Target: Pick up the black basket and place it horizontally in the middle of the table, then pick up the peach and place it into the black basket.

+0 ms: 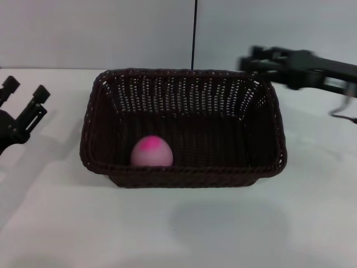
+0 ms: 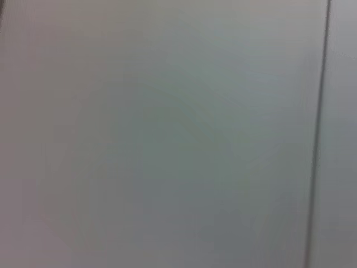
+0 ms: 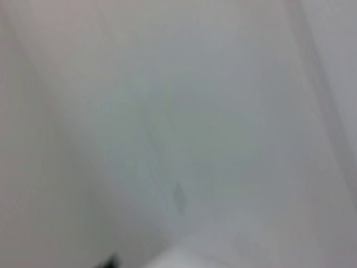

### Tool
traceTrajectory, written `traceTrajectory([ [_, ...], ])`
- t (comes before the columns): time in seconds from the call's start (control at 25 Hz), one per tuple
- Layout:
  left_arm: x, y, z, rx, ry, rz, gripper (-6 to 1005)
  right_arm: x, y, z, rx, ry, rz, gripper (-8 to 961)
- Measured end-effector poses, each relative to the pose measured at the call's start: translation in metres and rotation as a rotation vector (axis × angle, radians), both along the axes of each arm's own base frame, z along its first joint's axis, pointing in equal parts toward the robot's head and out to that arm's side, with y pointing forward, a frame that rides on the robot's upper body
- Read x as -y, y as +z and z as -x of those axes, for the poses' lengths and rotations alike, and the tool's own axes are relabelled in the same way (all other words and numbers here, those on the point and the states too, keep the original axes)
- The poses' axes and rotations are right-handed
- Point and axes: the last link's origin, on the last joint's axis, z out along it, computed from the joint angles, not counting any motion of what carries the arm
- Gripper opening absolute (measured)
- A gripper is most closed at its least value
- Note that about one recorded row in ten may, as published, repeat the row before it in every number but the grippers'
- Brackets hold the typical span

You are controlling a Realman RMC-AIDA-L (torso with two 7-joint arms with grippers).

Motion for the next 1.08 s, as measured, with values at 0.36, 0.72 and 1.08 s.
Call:
traceTrajectory([
  [0.36,0.006,0.009,0.013,0.001,0.076,-0.094,726,0.063,-0.007,-0.072,-0.183,-0.149,-0.519,708],
  [0.72,0.010,0.014,0.022,-0.023,0.127,-0.144,726,0.069,-0.040,-0.075,-0.101,-0.229,-0.621,708],
  [1.08,0.020,0.006,0.027,0.011,0.186,-0.170,726,0.045,-0.013,-0.073,-0.177,-0.287,-0.757,708],
])
